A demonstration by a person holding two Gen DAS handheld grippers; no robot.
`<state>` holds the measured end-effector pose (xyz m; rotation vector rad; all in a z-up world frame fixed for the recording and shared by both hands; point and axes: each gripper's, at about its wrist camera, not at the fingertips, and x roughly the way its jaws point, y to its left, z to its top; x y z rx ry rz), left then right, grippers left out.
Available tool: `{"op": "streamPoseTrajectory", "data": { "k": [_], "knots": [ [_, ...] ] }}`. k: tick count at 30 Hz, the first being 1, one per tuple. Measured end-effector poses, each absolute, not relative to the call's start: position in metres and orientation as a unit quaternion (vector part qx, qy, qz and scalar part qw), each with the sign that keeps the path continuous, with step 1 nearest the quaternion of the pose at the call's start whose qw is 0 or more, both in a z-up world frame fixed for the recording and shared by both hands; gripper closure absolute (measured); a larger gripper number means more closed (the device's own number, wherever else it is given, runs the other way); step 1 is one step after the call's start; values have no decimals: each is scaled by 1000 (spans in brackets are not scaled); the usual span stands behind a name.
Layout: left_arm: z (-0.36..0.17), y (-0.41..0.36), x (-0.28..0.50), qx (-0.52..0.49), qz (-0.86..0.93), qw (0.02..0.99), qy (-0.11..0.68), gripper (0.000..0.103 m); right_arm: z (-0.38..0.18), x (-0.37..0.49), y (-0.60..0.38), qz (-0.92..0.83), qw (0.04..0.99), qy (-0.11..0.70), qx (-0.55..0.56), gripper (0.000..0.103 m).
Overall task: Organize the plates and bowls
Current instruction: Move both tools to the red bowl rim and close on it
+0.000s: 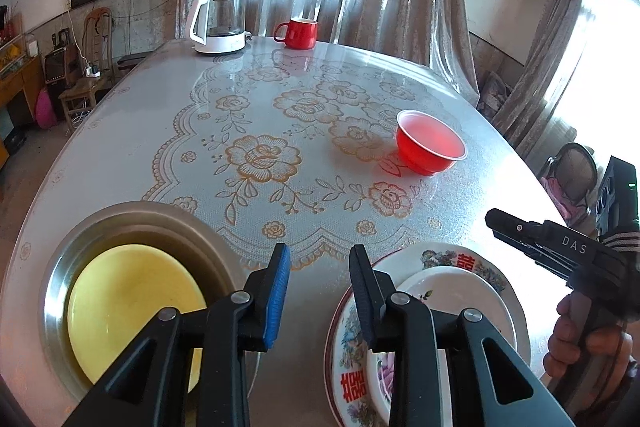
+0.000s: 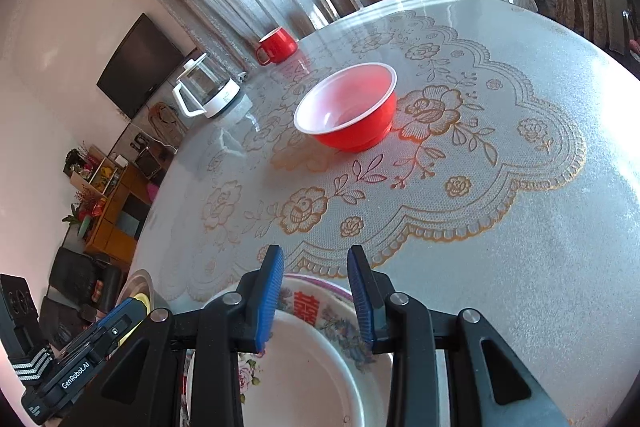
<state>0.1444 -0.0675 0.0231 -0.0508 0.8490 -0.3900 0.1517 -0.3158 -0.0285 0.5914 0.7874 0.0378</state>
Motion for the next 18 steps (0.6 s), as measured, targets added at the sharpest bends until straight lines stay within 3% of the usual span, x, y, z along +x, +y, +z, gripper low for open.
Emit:
{"op": "streamPoseTrajectory", "data": {
  "k": [6,11,18],
  "knots": [
    [22,-93,170,-36,-208,882,422,72,-25,171,-340,-6,884,360,297,71],
    [20,-119,195,-50,-227,870,434,72,-20,193,-355,-19,887,353,297,80],
    [14,-155,235,-75,-244,858,447,72,-26,229,-376,-36,879,356,314,82]
  ]
}}
